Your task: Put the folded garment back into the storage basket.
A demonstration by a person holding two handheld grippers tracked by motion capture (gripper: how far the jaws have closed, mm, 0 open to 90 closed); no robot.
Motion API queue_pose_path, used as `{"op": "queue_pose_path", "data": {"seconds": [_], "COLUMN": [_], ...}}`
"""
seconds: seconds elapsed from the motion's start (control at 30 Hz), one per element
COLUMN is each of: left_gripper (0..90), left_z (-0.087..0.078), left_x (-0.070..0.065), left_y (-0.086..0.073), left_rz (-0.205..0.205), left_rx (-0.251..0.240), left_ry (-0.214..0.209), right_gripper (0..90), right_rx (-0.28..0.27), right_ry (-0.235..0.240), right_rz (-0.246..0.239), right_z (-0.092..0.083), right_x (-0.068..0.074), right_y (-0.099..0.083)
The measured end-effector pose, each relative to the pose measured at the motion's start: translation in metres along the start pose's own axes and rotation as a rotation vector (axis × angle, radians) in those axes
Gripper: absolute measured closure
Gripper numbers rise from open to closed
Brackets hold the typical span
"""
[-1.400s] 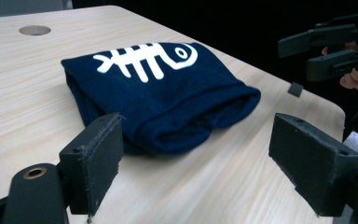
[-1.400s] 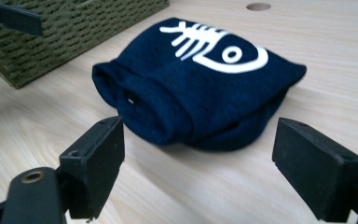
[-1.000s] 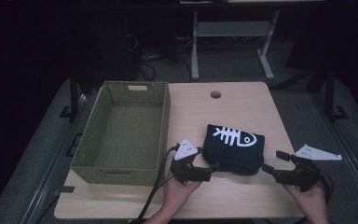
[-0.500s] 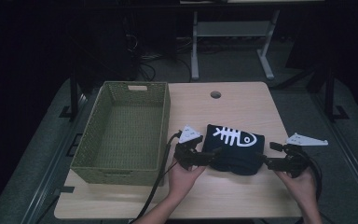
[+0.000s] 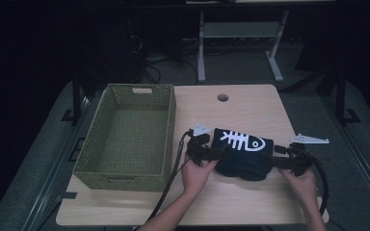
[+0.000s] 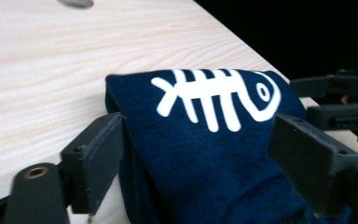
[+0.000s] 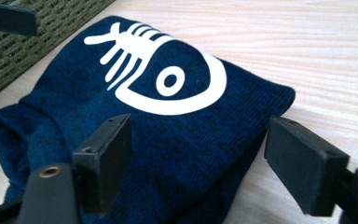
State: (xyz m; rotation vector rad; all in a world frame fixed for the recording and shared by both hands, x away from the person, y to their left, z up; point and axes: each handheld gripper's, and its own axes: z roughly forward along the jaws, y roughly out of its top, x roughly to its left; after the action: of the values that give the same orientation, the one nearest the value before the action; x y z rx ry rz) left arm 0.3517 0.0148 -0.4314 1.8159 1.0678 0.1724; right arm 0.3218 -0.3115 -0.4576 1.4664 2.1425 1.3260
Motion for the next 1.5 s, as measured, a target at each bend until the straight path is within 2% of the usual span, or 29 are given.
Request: {"op": "queue_pose_path", "data": {"seconds": [0.1,0.2,0.33,0.43,0.53,0.67,0.8,1.0,1.2,1.3,1.37,1.5], "left_gripper": [21.6,23.2,24.4,26.6,29.2,32.0,34.7,42.8,52.1,60.1,67.4,73.0], "left_z": [0.006,0.014,0.024,0.026,0.028,0.034,0.036,0.039,0.042,0.044,0.043,0.042], "left_x": [0.007,0.015,0.018,0.013,0.011,0.01,0.009,0.012,0.01,0.01,0.012,0.011], "left_y": [0.0,-0.001,-0.007,-0.01,-0.011,-0.013,-0.012,-0.011,-0.013,-0.015,-0.014,-0.013], "left_rz": [-0.034,-0.091,-0.126,-0.104,-0.103,-0.104,-0.09,-0.098,-0.096,-0.112,-0.118,-0.135], "left_rx": [0.015,0.05,0.096,0.098,0.084,0.117,0.116,0.13,0.137,0.14,0.155,0.153], "left_ry": [0.016,0.015,0.008,0.006,0.006,0.036,0.04,0.031,0.012,-0.005,-0.022,-0.048], "right_gripper": [26.7,28.8,31.5,34.7,38.8,44.1,47.1,54.1,58.4,65.9,70.8,73.6], "right_rx": [-0.004,0.01,0.016,0.023,0.03,0.059,0.07,0.079,0.087,0.093,0.1,0.09], "right_ry": [0.01,0.001,-0.011,-0.014,-0.009,0.003,0.008,0.004,-0.001,-0.001,0.011,0.035], "right_rz": [0.011,0.028,0.029,0.041,0.056,0.059,0.074,0.074,0.07,0.071,0.068,0.088], "right_z": [0.001,0.004,0.004,0.005,0.005,0.008,0.009,0.012,0.015,0.016,0.017,0.014], "right_x": [-0.003,-0.005,-0.006,-0.008,-0.01,-0.008,-0.009,-0.006,-0.004,-0.003,-0.002,-0.004], "right_y": [-0.003,-0.006,-0.007,-0.008,-0.008,-0.009,-0.009,-0.01,-0.011,-0.011,-0.011,-0.011]}}
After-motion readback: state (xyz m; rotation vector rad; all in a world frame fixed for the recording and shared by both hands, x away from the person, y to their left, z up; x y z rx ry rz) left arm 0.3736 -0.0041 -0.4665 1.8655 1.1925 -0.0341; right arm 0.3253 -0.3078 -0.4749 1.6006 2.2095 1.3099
